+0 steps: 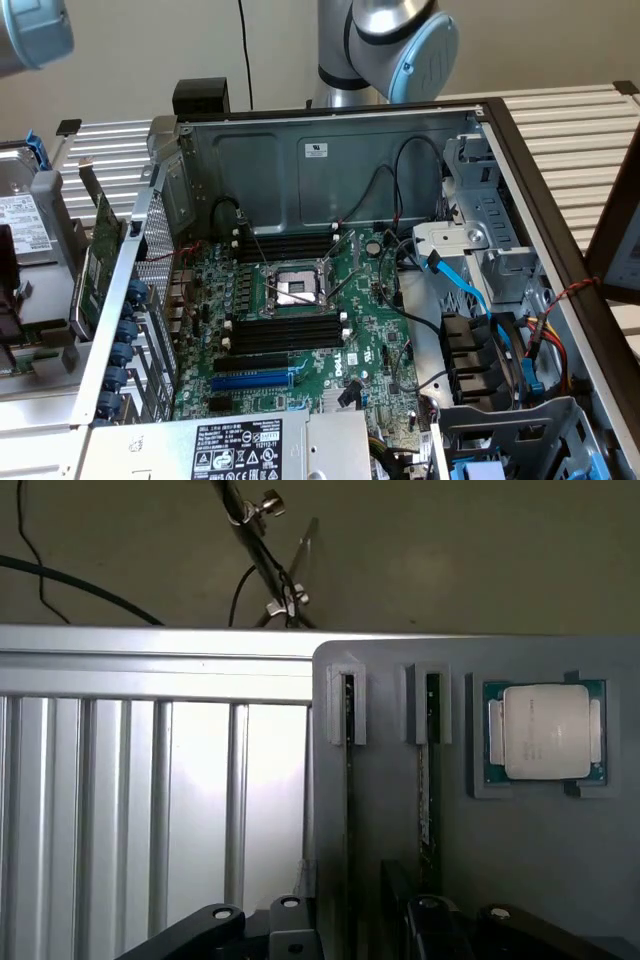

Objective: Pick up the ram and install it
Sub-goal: 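Pick up the ram and move it above insertion slot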

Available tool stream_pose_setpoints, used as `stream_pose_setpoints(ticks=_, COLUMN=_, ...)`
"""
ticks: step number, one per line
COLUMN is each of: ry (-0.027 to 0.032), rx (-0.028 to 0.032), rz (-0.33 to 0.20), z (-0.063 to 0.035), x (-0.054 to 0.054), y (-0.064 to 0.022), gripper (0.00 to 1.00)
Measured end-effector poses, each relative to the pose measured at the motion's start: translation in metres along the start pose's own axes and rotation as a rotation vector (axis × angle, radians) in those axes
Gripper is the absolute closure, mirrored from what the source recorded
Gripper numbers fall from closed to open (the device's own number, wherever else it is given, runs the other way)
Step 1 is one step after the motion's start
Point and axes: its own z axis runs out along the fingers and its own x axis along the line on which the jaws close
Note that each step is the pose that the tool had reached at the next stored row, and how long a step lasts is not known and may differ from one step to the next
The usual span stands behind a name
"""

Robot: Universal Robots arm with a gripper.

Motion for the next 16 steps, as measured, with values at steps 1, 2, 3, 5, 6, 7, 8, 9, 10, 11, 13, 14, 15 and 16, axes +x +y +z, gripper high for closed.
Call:
stream_pose_setpoints(ticks=1, ry=0.0000, rx=0.0000, rz=0.000, z=0.0011, x=0.000, y=0.0000, gripper=0.62)
stream_pose_setpoints(ticks=2, ry=0.0000, rx=0.0000, rz=0.000, z=0.0024, x=0.000, y=0.0000, gripper=0.62)
stream_pose_setpoints(ticks=3, ry=0.0000, rx=0.0000, rz=0.000, z=0.0038, x=0.000, y=0.0000, gripper=0.62)
stream_pose_setpoints(ticks=5, ry=0.0001, rx=-0.0001, rz=0.000, z=0.0060, x=0.000, y=-0.0001, gripper=0.62)
stream_pose_setpoints(ticks=6, ry=0.0000, rx=0.0000, rz=0.000, z=0.0069, x=0.000, y=-0.0001, gripper=0.62)
stream_pose_setpoints(ticks=7, ry=0.0000, rx=0.0001, rz=0.000, z=0.0078, x=0.000, y=-0.0001, gripper=0.62)
stream_pose_setpoints(ticks=8, ry=0.0000, rx=0.0000, rz=0.000, z=0.0088, x=0.000, y=-0.0001, gripper=0.62)
stream_pose_setpoints(ticks=9, ry=0.0000, rx=0.0000, rz=0.000, z=0.0098, x=0.000, y=-0.0001, gripper=0.62)
stream_pose_setpoints(ticks=10, ry=0.0000, rx=0.0000, rz=0.000, z=0.0108, x=0.000, y=-0.0001, gripper=0.62)
stream_pose_setpoints(ticks=11, ry=0.0000, rx=0.0001, rz=0.000, z=0.0116, x=0.000, y=-0.0001, gripper=0.62)
stream_pose_setpoints(ticks=13, ry=0.0002, rx=-0.0002, rz=0.000, z=0.0125, x=0.000, y=-0.0001, gripper=0.64)
stream_pose_setpoints(ticks=14, ry=0.0002, rx=-0.0003, rz=0.000, z=0.0125, x=0.000, y=-0.0001, gripper=0.64)
stream_pose_setpoints(ticks=15, ry=0.0002, rx=-0.0003, rz=0.000, z=0.0125, x=0.000, y=-0.0001, gripper=0.70)
stream_pose_setpoints(ticks=16, ry=0.0001, rx=-0.0002, rz=0.000, z=0.0126, x=0.000, y=-0.0001, gripper=0.76)
